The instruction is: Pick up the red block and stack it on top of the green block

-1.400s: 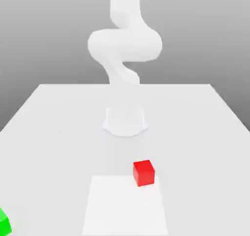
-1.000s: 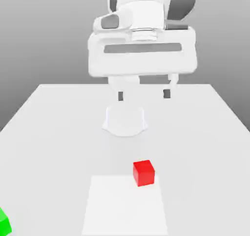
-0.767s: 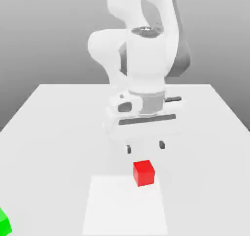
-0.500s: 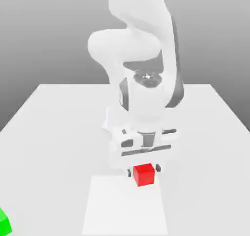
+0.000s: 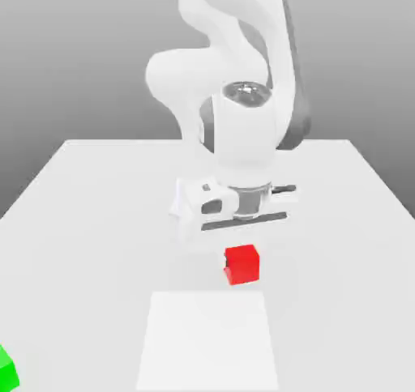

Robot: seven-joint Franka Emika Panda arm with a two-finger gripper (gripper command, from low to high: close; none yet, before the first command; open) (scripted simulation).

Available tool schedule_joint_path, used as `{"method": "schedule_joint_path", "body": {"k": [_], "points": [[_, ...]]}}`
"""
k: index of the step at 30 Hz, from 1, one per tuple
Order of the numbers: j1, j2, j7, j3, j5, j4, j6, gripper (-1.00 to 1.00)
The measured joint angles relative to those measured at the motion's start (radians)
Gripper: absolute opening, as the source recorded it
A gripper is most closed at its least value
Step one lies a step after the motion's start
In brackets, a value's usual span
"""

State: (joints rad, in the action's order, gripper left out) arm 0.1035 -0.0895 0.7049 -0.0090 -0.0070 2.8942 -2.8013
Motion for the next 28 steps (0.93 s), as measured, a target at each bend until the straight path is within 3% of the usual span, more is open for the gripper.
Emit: {"method": "schedule_joint_path", "body": {"k": [9,20,24,25,28], "points": [[-0.212,0.183,0.015,-0.103,0.019,-0.321,0.147,-1.00],[-0.408,0.412,-0.029,-0.226,0.131,-0.716,0.314,-1.00],[-0.447,0.544,-0.065,-0.206,0.186,-0.756,0.225,-1.00],[-0.452,0.562,-0.069,-0.201,0.193,-0.758,0.209,1.00],[-0.452,0.562,-0.069,-0.201,0.193,-0.758,0.209,1.00]]}}
